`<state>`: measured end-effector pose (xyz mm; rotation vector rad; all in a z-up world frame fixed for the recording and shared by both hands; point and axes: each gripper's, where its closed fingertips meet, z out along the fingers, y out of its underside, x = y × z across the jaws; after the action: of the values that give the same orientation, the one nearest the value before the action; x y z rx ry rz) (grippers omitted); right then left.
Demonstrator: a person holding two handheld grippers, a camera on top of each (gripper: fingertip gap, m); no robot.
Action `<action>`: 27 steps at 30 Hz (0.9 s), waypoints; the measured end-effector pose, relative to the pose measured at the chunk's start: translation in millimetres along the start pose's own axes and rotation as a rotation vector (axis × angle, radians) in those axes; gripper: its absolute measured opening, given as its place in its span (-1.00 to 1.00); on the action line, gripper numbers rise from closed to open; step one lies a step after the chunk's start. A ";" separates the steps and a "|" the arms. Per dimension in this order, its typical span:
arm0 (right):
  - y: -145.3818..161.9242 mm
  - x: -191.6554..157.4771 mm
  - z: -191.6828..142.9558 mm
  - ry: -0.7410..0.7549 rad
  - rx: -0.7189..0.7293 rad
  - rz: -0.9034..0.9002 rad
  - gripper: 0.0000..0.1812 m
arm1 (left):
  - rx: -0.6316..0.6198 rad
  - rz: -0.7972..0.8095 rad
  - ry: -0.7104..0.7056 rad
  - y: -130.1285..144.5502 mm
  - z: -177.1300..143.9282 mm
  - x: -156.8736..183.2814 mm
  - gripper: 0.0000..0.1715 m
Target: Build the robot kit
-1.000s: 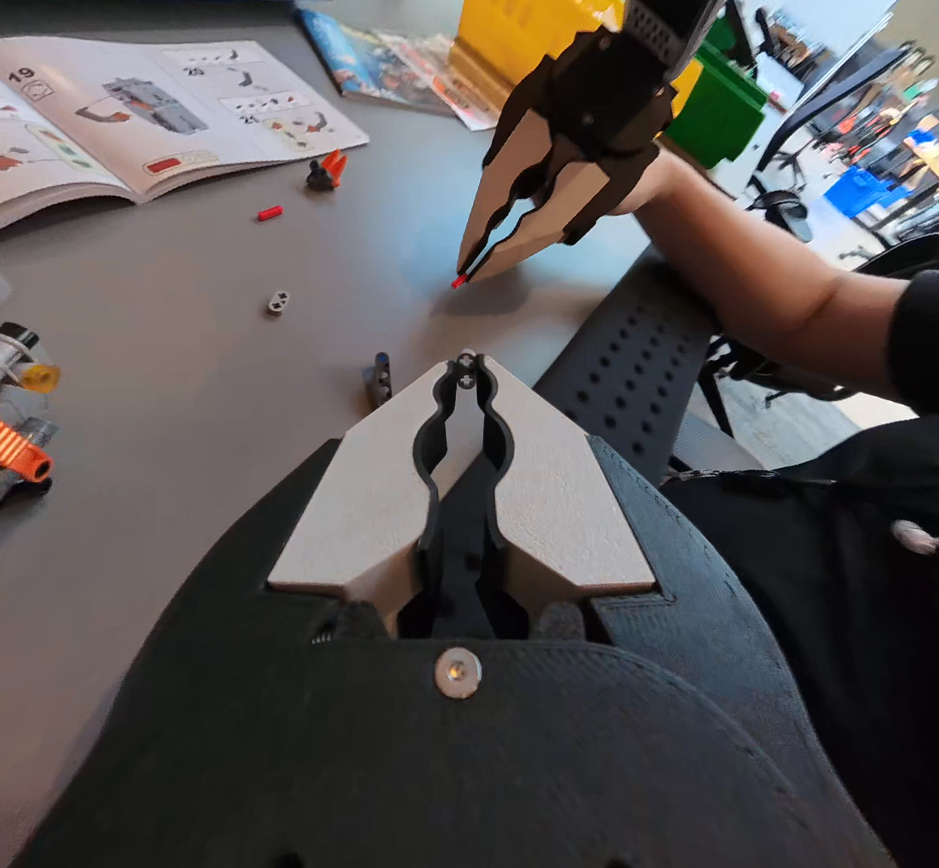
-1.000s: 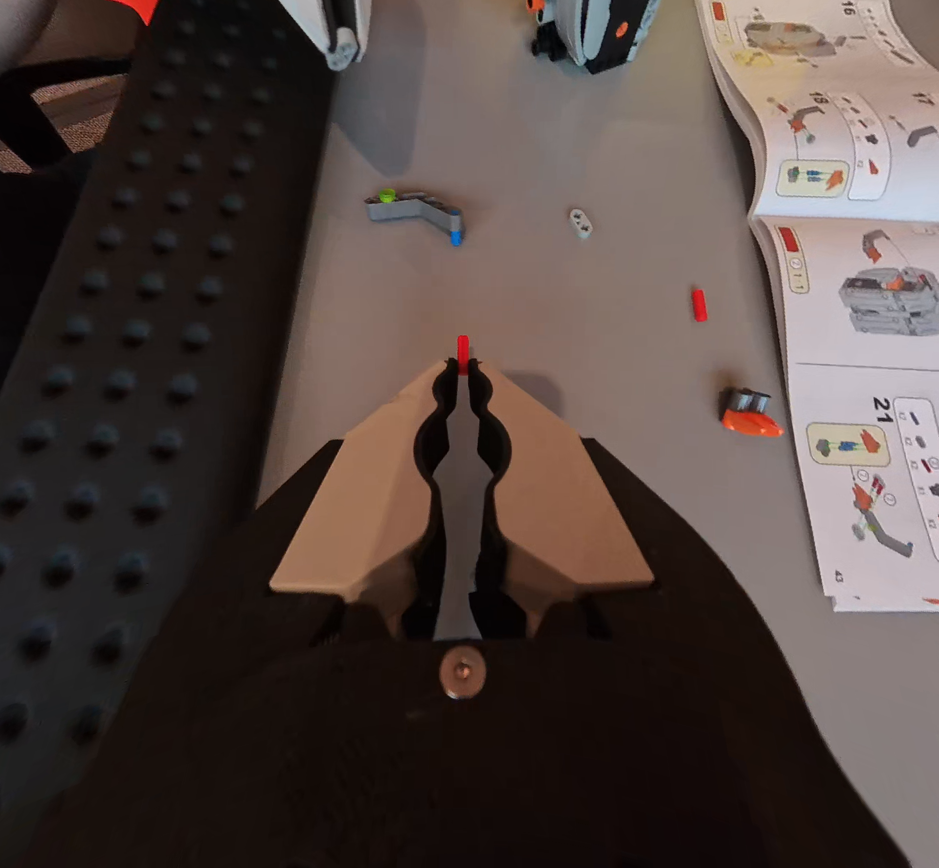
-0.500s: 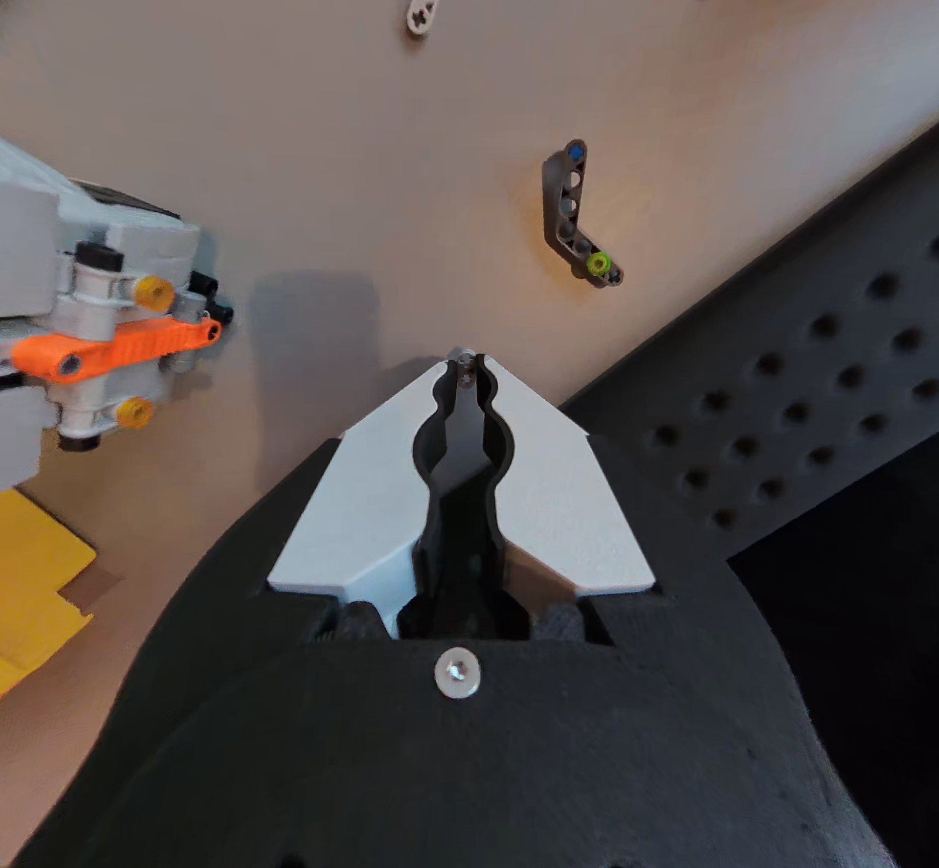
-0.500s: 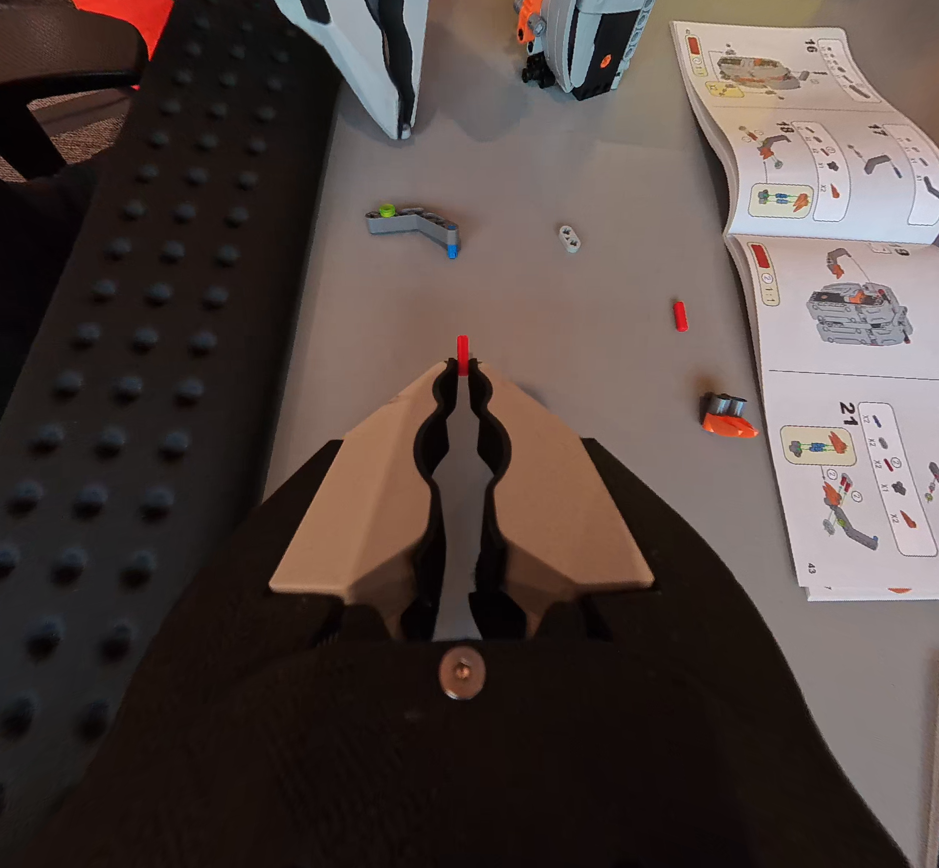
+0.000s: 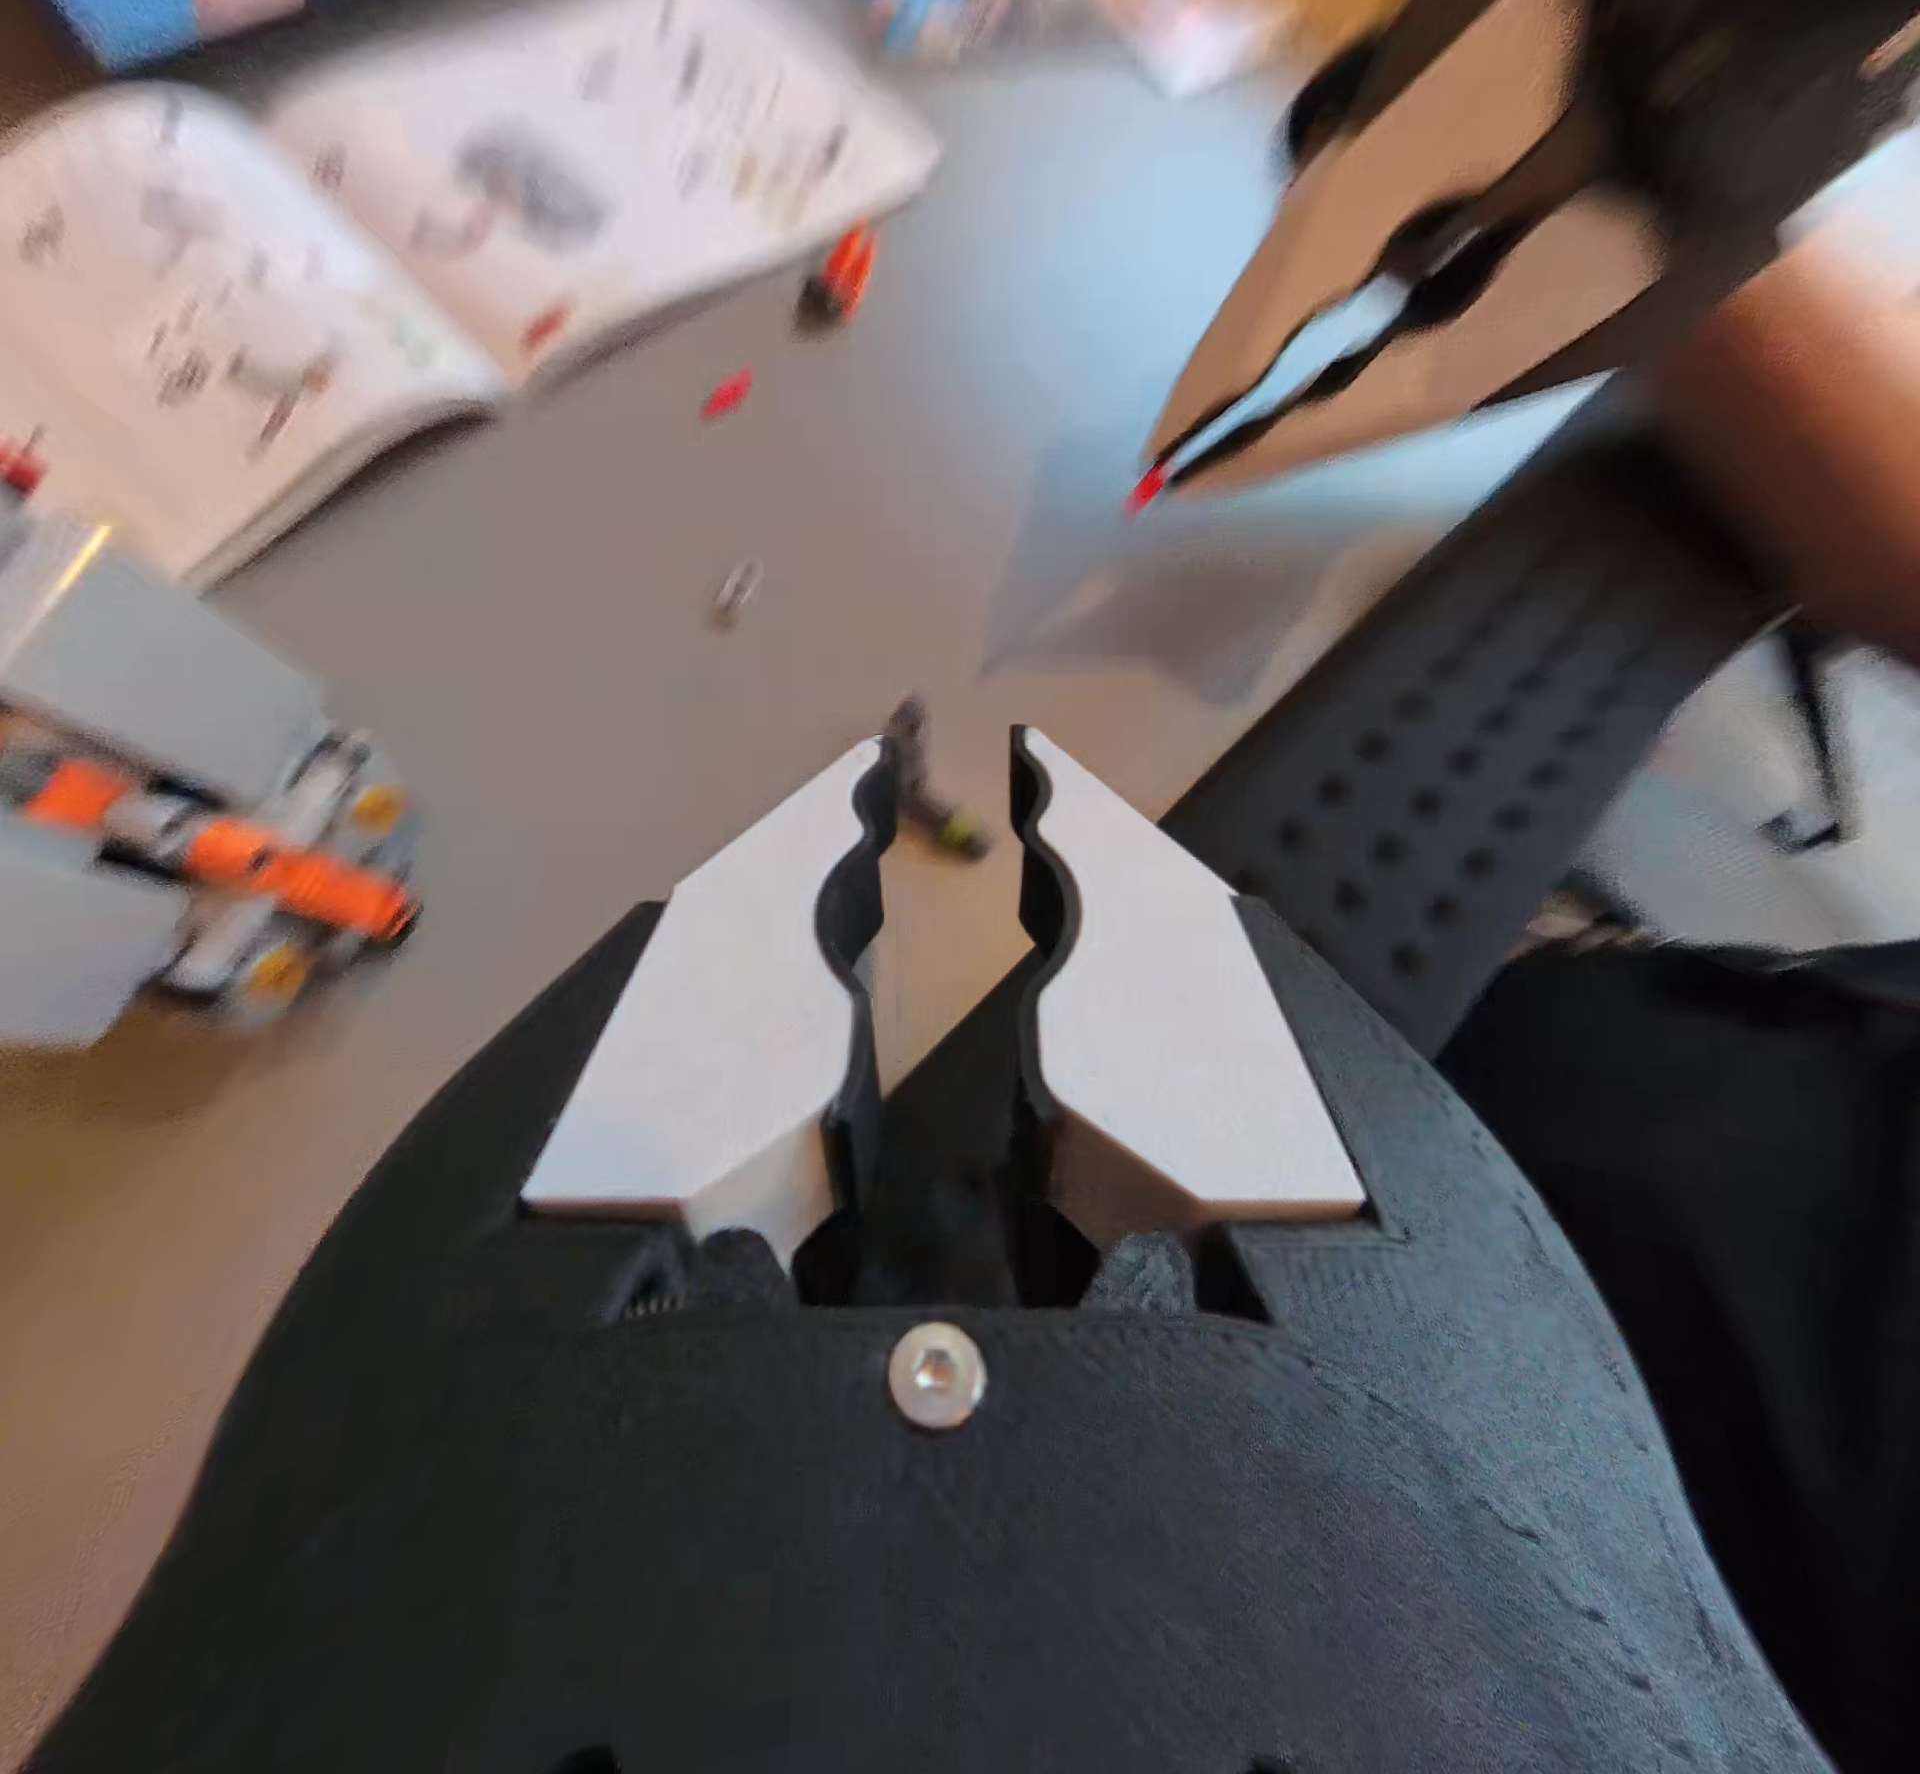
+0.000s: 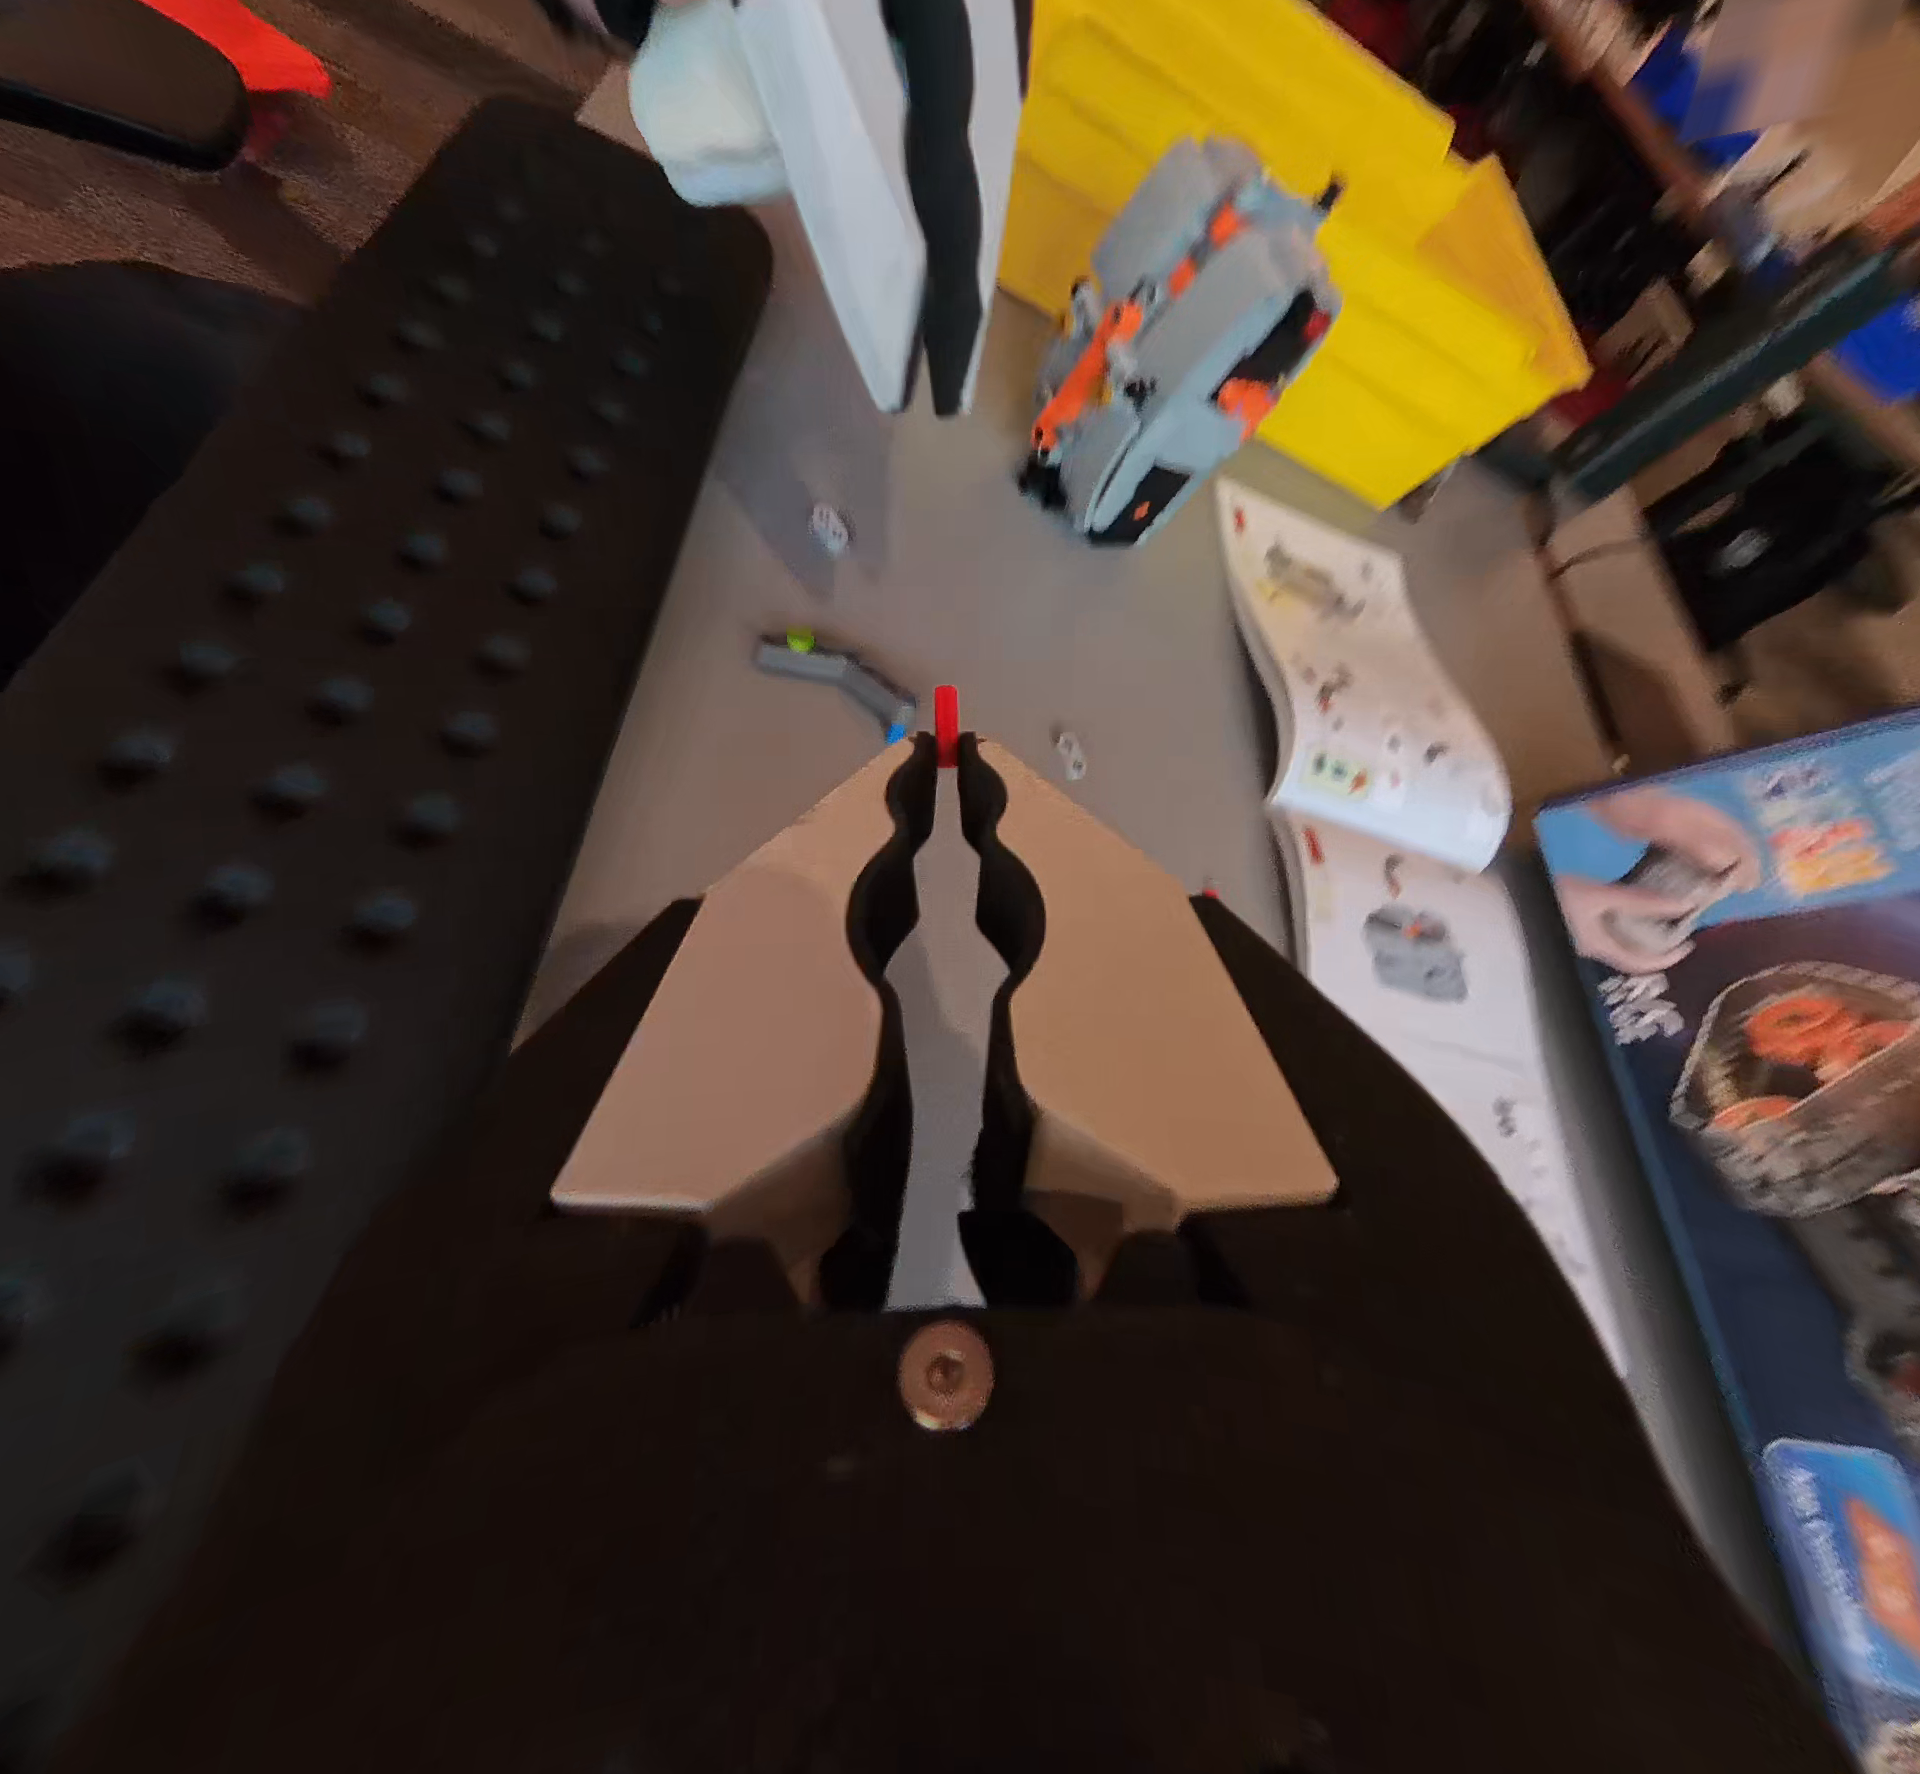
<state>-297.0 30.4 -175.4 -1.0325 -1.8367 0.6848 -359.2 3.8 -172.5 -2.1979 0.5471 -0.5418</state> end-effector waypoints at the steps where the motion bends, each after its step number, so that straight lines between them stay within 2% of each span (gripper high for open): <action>1: -8.7 -2.1 -0.6 0.016 0.026 -0.036 -0.96 | 0.103 -0.004 0.066 -12.4 -0.9 13.6 -0.81; 3: -21.8 -5.4 -2.4 0.041 0.066 -0.087 -0.96 | 0.216 -0.001 0.161 -23.2 1.0 31.0 -0.82; 7: -32.5 -8.8 -5.9 0.072 0.100 -0.148 -0.96 | 0.313 -0.002 0.269 -30.3 7.0 44.7 -0.91; 11: -31.8 -10.7 -4.3 0.068 0.095 -0.160 -0.96 | 0.309 -0.084 0.415 -33.6 12.1 59.0 -0.89; 24: -33.6 -11.8 -4.8 0.072 0.112 -0.170 -0.96 | 0.263 -0.079 0.403 -29.8 25.1 58.2 -0.97; 25: -38.1 -12.2 -6.8 0.074 0.143 -0.176 -0.94 | 0.270 -0.095 0.425 -30.8 22.8 59.5 -0.97; 27: -50.6 -10.4 -13.0 0.095 0.224 -0.170 -0.73 | 0.296 -0.146 0.498 -34.5 15.4 63.5 -0.97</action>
<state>-301.6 -3.4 -134.4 -0.7418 -1.6995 0.7084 -292.0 -1.0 -142.2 -1.8265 0.5220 -1.1863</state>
